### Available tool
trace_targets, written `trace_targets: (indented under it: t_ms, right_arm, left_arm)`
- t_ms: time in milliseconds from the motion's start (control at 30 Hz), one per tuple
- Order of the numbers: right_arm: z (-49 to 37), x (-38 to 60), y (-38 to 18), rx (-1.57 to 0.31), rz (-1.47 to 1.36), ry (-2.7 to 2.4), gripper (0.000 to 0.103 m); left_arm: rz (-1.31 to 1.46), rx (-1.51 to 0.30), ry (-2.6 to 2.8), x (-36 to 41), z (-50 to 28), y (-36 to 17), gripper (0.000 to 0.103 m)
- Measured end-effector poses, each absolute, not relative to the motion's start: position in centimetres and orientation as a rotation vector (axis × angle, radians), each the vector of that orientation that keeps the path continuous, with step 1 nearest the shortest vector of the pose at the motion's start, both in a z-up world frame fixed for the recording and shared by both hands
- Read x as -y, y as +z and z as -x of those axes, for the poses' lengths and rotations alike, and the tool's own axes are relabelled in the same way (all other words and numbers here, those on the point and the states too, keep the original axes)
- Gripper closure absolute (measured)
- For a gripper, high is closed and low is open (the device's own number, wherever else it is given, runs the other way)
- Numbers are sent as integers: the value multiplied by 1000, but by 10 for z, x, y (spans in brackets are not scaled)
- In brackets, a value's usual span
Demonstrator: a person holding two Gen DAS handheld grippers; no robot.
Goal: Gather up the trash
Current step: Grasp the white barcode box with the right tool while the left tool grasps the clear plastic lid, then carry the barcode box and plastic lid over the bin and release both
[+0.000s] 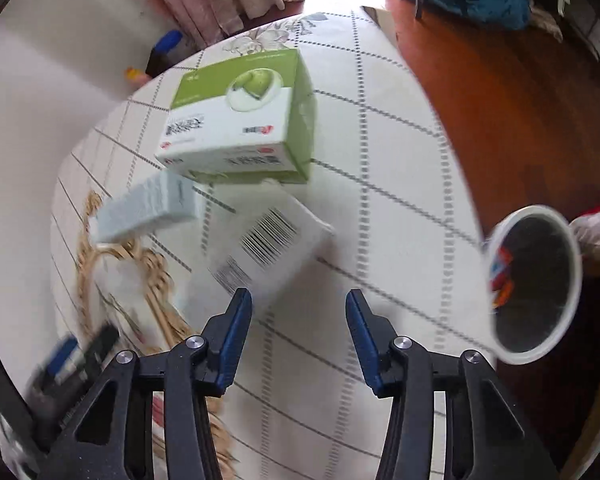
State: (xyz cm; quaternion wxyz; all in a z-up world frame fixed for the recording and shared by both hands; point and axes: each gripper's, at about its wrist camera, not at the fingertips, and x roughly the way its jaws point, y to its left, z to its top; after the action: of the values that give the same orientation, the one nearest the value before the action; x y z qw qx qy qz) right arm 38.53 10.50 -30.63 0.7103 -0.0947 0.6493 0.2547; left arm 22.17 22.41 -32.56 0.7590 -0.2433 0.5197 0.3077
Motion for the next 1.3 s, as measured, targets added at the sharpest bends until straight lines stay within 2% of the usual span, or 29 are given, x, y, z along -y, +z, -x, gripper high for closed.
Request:
trace_targets:
  t_ms: [33,133,167,200,267,300,333,433,533,667,733,767,867,1100,1300]
  right_arm:
    - [-386,-100,-303,-1435,204,554,51]
    - [-392,-88,-300,-1441,104,535,40]
    - [-395,-82,-299,-1445,67,533,40]
    - [-397,-78,-299,-1447,32,533,40]
    - [-401,-76,-300,-1450,-12,530,40]
    - [-403,-76,-300,-1451,-48,533,40]
    - [-406,-75,-299,-1453,-82,530,40]
    - [-407,-83,-303,-1464,-175,518,27]
    - [-403,-105,-311,-1475,-199,501,27]
    - [-393,-141,-320,-1462,-89,453,27]
    - [-387,-153,-324,-1447,-26,434,31]
    - [-385,-156,-326,-1439,3,424,40]
    - [-379,-158,-324,-1404,42,437,43]
    - [-366,-131,-300,-1349,83,527,45]
    - [-360,-84,-256,-1276,47,600,45]
  left_arm:
    - [517,-1139,653,-224,-230,-329,1]
    - [497,-1180,605,-234,-254,-340,2]
    - [489,-1183,606,-234,-259,-341,8]
    - [479,-1185,605,-235,-264,-343,24]
    - [461,-1182,599,-236,-271,-343,41]
    - [454,-1171,595,-237,-272,-342,57]
    - [443,-1160,596,-237,-271,-340,67]
    - [457,-1157,630,-239,-259,-330,67]
    - [447,-1155,686,-257,-243,-331,67]
    - [462,-1138,754,-257,-211,-328,67]
    - [464,-1138,772,-252,-198,-327,67]
    - [462,-1139,779,-251,-192,-326,67]
    - [470,-1134,784,-245,-175,-320,67]
    - [450,-1078,748,-223,-167,-292,67]
    - [409,-993,687,-192,-169,-243,67]
